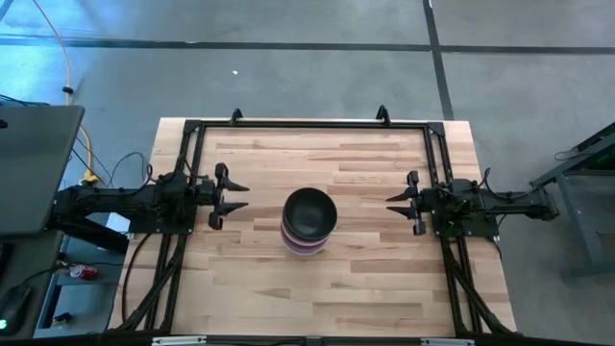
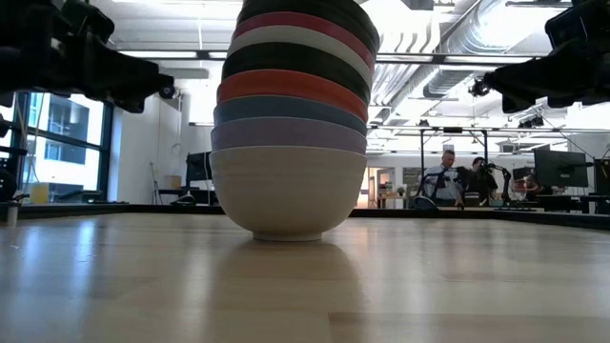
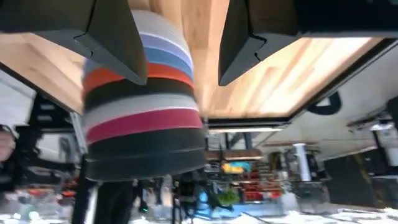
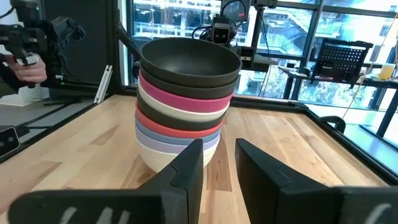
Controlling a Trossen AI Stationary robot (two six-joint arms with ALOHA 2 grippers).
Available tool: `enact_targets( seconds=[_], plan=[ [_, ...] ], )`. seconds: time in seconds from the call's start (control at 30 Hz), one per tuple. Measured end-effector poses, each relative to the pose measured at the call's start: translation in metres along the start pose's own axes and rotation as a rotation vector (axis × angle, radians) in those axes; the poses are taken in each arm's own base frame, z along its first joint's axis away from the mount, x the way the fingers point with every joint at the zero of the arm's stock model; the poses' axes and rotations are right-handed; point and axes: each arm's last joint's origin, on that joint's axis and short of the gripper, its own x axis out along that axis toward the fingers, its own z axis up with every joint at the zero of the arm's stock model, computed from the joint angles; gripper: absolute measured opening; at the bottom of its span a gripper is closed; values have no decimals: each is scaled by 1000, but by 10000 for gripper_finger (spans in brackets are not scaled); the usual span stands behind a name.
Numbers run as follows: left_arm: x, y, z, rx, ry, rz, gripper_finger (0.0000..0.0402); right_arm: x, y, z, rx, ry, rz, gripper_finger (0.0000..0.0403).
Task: Nest bowls inside each other
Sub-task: Return to Home Position
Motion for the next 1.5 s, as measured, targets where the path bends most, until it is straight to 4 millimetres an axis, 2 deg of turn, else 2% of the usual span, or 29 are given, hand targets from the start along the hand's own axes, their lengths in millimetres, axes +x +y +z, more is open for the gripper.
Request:
enact_targets(
  seconds=[0.37, 0.7, 0.93, 1.23, 1.5],
  plan=[
    [-1, -3, 6, 61, -70, -106, 186, 0, 0, 0, 10, 0, 0, 85],
    [-13, -12, 21, 83, -245, -206, 186, 0, 0, 0, 16, 0, 0, 85],
    [-20, -12, 25, 65, -303, -103, 186, 0, 0, 0, 15, 1, 0, 85],
    [-24, -13, 31, 74, -377, -56, 186, 0, 0, 0, 29, 2, 0, 85],
    [-22, -13, 25, 112, -301, -12, 186, 0, 0, 0, 31, 2, 0, 85]
  ],
)
